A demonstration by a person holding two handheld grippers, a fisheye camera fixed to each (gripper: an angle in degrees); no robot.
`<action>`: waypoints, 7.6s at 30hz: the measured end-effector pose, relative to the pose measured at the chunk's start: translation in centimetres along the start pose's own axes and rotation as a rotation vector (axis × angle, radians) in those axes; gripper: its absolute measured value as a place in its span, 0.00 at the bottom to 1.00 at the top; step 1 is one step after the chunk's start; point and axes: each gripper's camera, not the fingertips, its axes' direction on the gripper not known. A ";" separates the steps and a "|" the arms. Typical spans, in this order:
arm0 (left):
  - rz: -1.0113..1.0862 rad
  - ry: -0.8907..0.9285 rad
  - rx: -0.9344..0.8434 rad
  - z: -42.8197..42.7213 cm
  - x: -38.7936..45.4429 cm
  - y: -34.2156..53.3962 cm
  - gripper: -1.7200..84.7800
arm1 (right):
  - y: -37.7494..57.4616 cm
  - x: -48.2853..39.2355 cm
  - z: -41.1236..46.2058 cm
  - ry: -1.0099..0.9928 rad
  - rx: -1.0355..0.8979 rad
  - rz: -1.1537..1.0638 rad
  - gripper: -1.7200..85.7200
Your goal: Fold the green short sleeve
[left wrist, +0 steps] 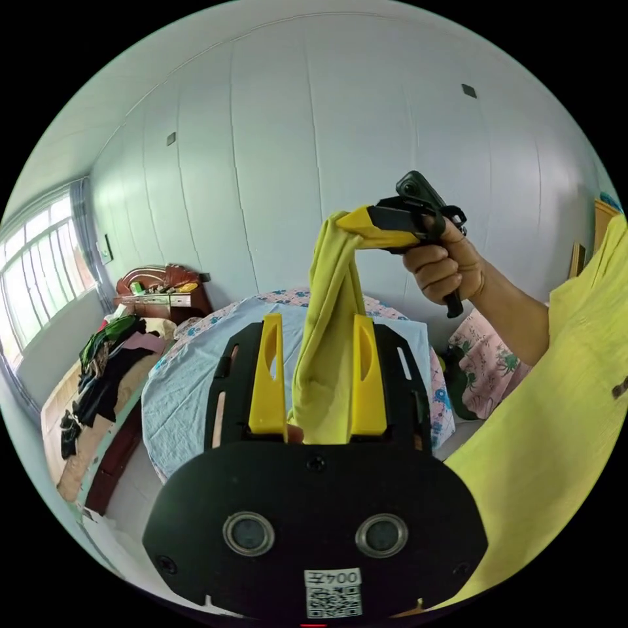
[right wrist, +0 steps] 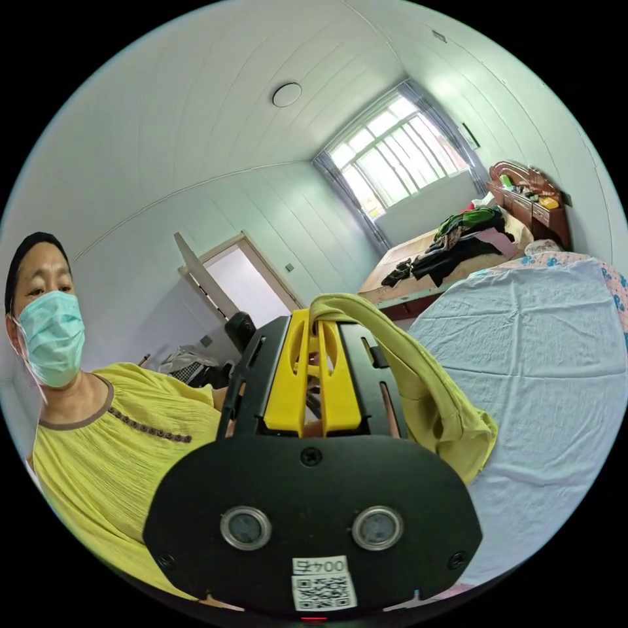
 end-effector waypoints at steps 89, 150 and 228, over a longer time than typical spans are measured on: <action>-0.398 0.308 -0.503 4.7 -28.6 28.9 0.04 | 36.8 40.0 32.7 0.448 -0.895 0.266 0.06; -0.325 0.092 -0.179 -5.5 -39.1 16.4 0.03 | 32.4 12.9 5.2 0.918 -0.246 -0.025 0.01; 0.147 0.052 0.054 -1.2 -48.2 -15.5 0.03 | 13.5 -3.5 2.1 1.252 0.278 0.089 0.01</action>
